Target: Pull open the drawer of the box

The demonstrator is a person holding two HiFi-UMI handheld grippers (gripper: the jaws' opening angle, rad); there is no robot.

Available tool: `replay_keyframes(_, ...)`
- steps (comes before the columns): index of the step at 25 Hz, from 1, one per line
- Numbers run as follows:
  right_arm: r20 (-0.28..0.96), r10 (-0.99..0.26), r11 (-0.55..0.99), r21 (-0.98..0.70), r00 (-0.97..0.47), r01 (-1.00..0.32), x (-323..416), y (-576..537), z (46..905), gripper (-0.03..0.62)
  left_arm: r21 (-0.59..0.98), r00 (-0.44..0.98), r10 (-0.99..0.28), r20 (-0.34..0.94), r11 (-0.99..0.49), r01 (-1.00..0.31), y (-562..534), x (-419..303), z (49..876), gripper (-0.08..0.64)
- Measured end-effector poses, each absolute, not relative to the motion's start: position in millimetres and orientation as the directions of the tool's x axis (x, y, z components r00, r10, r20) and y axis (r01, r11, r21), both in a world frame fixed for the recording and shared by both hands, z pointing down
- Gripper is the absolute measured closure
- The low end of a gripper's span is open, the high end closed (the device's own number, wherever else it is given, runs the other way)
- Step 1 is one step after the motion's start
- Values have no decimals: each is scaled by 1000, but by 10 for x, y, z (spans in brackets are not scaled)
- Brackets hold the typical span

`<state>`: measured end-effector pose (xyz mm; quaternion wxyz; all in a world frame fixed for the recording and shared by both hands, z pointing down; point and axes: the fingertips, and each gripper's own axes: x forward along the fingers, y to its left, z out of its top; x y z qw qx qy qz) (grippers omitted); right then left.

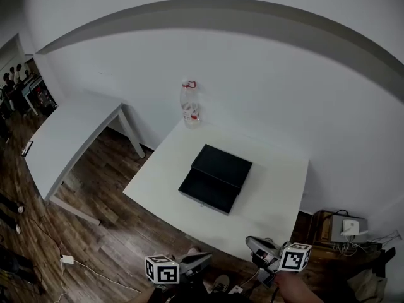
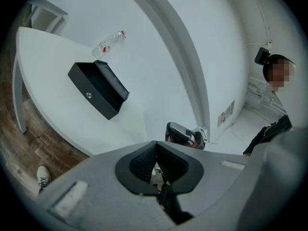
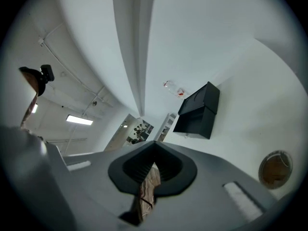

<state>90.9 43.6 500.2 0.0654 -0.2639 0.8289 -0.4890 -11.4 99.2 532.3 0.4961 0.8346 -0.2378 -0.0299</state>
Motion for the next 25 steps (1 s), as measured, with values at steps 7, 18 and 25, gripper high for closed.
replay_keyframes(7,111,-457,452,-825,-882,-339,855,1211,4775,589,854,903,-407,138,-413,-316,1327,62,5186,560)
replay_keyframes(18,97,-421,485,-816,-902,-314,665,1445,4730,589,841,899,-417,132,-433,-324,1289,-7,5098,560)
replay_keyframes(25,91,-397,450,-848,-913,-280,606,1456,4807,589,842,901,-409,144,-428,-329,1290,12,5115,560)
